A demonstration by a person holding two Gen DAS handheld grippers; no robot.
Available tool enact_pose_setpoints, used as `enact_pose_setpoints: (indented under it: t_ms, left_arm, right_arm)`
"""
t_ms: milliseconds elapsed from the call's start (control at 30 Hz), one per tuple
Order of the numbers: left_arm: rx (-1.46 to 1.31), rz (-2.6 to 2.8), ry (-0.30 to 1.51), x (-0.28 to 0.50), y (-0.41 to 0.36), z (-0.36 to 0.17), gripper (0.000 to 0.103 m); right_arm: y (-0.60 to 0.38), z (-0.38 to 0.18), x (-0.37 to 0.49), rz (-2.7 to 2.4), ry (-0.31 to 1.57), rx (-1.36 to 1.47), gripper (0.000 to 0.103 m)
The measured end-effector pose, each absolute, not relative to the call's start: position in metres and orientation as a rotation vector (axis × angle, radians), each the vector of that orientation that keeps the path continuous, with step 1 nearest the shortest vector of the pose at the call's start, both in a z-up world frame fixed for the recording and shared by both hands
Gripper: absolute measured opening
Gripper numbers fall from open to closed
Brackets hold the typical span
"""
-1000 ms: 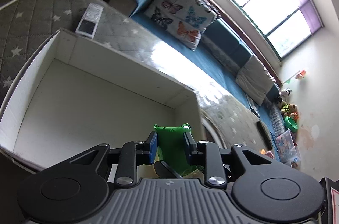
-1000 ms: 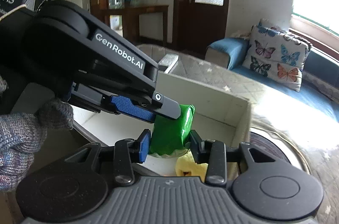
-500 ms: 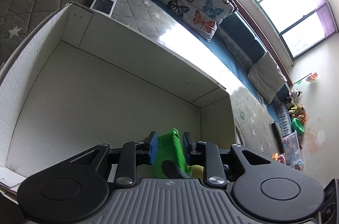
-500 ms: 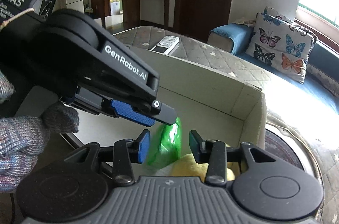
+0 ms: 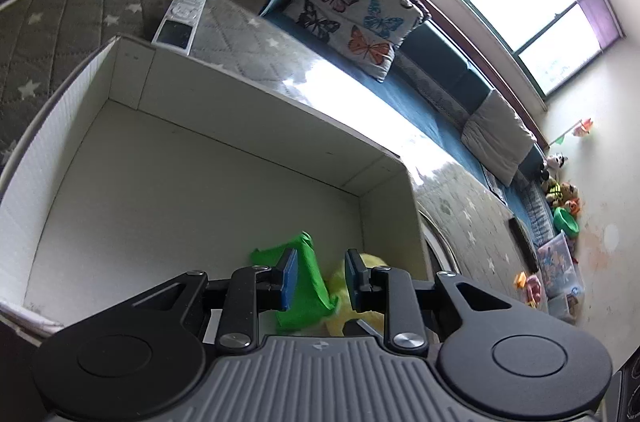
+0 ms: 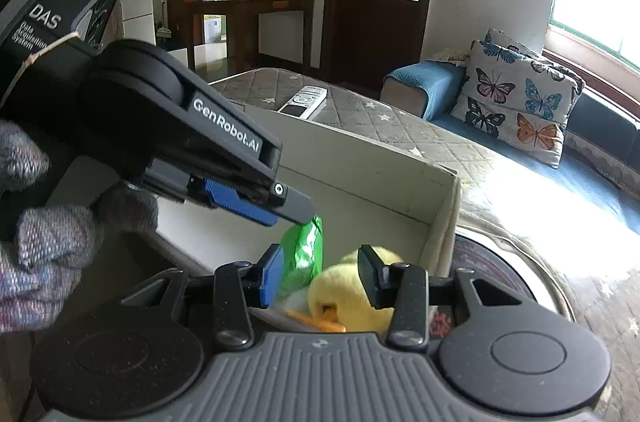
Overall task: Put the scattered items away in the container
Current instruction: 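Carry the green packet into the box and open the left gripper, then withdraw the left gripper from the box toward the remaining toys, then grasp the small yellow rubber duck with the left gripper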
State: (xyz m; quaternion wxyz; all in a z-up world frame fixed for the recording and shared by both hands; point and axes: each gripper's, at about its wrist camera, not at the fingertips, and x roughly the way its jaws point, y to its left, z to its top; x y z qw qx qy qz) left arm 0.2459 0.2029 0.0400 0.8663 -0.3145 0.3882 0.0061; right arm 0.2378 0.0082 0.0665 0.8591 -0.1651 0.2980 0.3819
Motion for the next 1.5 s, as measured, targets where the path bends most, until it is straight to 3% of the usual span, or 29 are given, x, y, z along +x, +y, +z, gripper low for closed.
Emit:
enact_pose_setpoints:
  t_ms: [167,300,900,1500]
  left_arm:
    - [-0.621,-0.011,0.800,0.229,0.187,0.049,0.027]
    - [-0.597,-0.028,0.792,0.214,0.174,0.055,0.027]
    - [-0.556,-0.101,0.800,0.162,0.120,0.051,0.027]
    - [-0.555,-0.184,0.878,0.173,0.086,0.030,0.029]
  right_arm:
    - [-0.012,0.071,0.219,0.800,0.617,-0.333,0.042]
    - [-0.029,0.071,0.203,0.798,0.614,-0.330,0.049]
    - [-0.108,0.058,0.153,0.714,0.651,-0.263,0.050]
    - [-0.122,0.032,0.148,0.675,0.734,-0.136,0.053]
